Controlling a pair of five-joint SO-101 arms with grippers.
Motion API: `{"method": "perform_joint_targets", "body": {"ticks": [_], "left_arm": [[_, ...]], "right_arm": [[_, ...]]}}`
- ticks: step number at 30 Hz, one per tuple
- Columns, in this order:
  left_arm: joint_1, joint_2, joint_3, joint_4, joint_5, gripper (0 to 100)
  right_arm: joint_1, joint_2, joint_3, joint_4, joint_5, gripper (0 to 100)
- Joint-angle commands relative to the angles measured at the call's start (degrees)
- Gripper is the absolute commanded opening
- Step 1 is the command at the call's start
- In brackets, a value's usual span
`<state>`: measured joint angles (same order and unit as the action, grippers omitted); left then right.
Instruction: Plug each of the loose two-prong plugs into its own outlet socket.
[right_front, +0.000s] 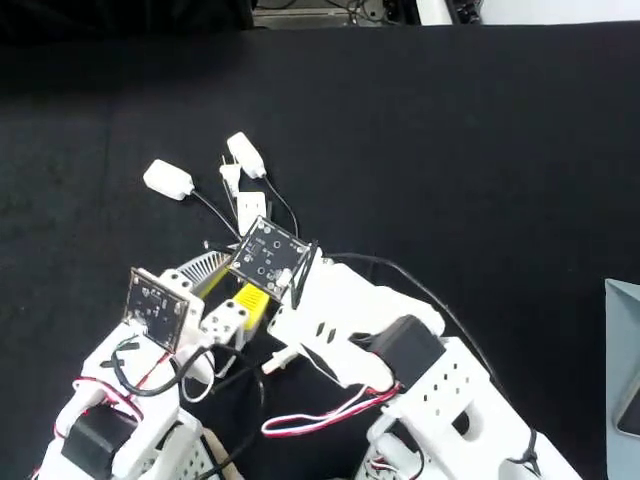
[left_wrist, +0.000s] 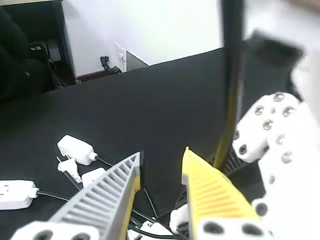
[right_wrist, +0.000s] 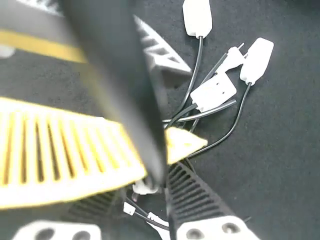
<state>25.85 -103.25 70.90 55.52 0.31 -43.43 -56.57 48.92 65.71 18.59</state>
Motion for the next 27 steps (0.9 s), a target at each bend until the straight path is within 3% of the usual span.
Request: {"method": "perform_joint_targets", "body": {"ticks": [1, 5, 9, 13, 18, 22, 27], "left_arm": [[-2.51, 0.09, -3.65, 0.44, -2.37, 14], [-14.73, 0.18, -3.03, 1.49, -2.29, 15], [-23.87, 0.7, -2.51, 8.97, -3.52, 20], [-25.01, 0.7, 0.92, 18.02, -8.44, 30], [-24.75, 0.79, 4.79, 18.81, -15.12, 29], [-24.57, 2.02, 6.2, 18.81, -16.0, 29], [-19.3, 14.86, 5.58, 18.02, -16.09, 29]], "right_arm": [[2.9, 0.22, -0.22, -1.23, -0.62, 1.1], [6.77, 0.4, 0.4, -1.23, -2.37, 1.1], [8.88, 0.4, 1.63, -1.76, -4.31, 1.1], [13.8, 0.4, 3.82, -4.75, -5.45, 1.1], [15.82, 0.4, 5.05, -6.42, -5.45, 1.1], [15.82, 0.4, 5.05, -6.42, -5.45, 1.1], [15.82, 0.48, 5.05, -6.42, -5.45, 1.1]]}}
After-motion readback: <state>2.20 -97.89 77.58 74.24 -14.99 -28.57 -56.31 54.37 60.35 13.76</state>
